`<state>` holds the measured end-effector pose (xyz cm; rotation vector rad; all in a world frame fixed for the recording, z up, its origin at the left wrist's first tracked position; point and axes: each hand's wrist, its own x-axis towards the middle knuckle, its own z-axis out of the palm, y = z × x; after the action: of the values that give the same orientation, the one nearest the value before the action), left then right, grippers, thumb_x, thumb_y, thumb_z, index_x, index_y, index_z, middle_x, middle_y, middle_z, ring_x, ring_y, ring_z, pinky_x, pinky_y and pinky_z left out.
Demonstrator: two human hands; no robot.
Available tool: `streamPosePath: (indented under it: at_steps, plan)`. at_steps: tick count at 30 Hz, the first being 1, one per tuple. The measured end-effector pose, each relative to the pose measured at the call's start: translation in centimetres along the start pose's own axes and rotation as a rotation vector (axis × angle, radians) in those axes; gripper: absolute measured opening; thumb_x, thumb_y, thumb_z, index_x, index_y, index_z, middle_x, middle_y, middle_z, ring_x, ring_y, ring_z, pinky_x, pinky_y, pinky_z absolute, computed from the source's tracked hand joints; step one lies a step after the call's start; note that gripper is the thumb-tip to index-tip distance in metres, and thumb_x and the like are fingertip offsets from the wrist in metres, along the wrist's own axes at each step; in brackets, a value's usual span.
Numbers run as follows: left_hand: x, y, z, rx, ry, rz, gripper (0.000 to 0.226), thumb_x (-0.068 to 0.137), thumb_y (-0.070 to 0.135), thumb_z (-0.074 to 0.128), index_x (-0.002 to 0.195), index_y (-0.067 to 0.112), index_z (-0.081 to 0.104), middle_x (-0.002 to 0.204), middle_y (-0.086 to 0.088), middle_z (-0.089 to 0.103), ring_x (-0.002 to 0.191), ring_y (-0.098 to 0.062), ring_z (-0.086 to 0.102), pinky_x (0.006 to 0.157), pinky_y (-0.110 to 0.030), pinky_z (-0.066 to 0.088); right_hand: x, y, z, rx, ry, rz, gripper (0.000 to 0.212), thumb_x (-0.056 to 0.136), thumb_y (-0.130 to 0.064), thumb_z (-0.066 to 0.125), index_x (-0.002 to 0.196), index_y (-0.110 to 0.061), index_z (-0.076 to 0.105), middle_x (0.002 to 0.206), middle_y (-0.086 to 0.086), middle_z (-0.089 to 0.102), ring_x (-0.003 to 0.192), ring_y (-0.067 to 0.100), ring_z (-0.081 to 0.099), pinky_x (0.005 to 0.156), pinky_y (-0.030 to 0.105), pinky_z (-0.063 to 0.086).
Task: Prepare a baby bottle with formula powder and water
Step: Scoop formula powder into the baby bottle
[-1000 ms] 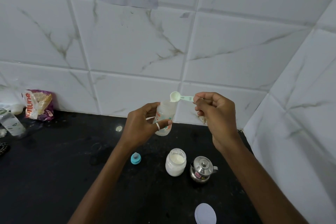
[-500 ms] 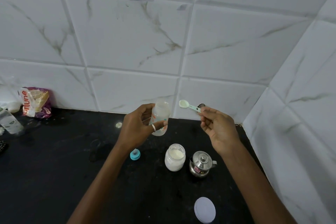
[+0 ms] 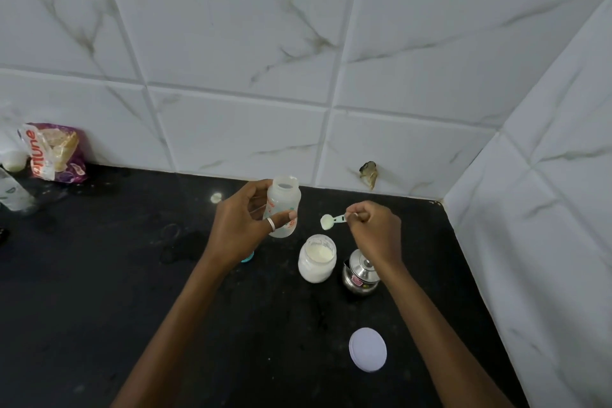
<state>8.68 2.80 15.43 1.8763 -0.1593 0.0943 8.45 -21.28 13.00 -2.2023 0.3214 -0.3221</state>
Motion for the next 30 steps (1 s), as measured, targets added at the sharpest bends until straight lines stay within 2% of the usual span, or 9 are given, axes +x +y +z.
streamPosePath:
  at_steps: [4,8,13,19,26,30]
  plan:
    - [-0.2,-0.6,0.2,-0.011,-0.006,-0.014,0.056,0.072,0.024,0.088,0.120,0.030,0.059,0.106,0.026,0.065,0.095,0.023,0.062,0.077,0.000,0.046,0.0,2.2,2.6,-0.159,-0.058,-0.024,0.014,0.091,-0.009,0.065,0.090,-0.017,0.077,0.087,-0.005,0.076,0.082,0.011,0.070,0.076,0.027,0.054]
    - [-0.5,-0.8,0.5,-0.015,-0.021,-0.027,0.061,0.066,0.037,0.086,0.121,0.032,0.060,0.107,0.026,0.066,0.099,0.021,0.063,0.079,-0.001,0.047,0.2,3.5,4.8,-0.358,-0.181,0.015,0.018,0.091,-0.011,0.060,0.091,-0.021,0.075,0.095,-0.001,0.075,0.091,0.021,0.069,0.073,0.028,0.049]
    - [-0.7,-1.3,0.8,-0.015,-0.037,-0.034,0.065,0.066,0.039,0.084,0.125,0.025,0.061,0.111,0.024,0.066,0.100,0.020,0.063,0.080,-0.001,0.047,0.5,4.5,6.8,-0.452,-0.330,0.011,0.024,0.086,-0.014,0.056,0.094,-0.024,0.076,0.101,0.001,0.076,0.094,0.027,0.071,0.080,0.040,0.059]
    - [-1.0,-1.8,0.8,-0.011,-0.034,-0.057,0.064,0.068,0.035,0.085,0.126,0.026,0.059,0.109,0.026,0.064,0.098,0.023,0.061,0.079,0.000,0.046,0.7,5.7,8.3,-0.531,-0.364,-0.017,0.029,0.087,-0.019,0.052,0.101,-0.023,0.078,0.105,0.004,0.077,0.099,0.032,0.071,0.080,0.039,0.057]
    - [-1.2,-1.9,0.6,-0.007,-0.026,-0.052,0.059,0.073,0.022,0.087,0.125,0.025,0.059,0.110,0.024,0.065,0.099,0.020,0.063,0.080,-0.001,0.047,1.2,6.0,8.1,-0.530,-0.403,-0.018,0.033,0.087,-0.018,0.054,0.108,-0.028,0.077,0.112,0.004,0.075,0.104,0.031,0.070,0.083,0.039,0.055]
    - [-1.1,-1.9,0.7,-0.017,-0.020,-0.054,0.059,0.074,0.018,0.088,0.125,0.024,0.059,0.110,0.024,0.065,0.097,0.020,0.064,0.079,-0.001,0.048,1.4,6.2,7.5,-0.513,-0.396,-0.030,0.028,0.089,-0.023,0.059,0.111,-0.027,0.076,0.112,0.003,0.075,0.102,0.028,0.069,0.083,0.039,0.056]
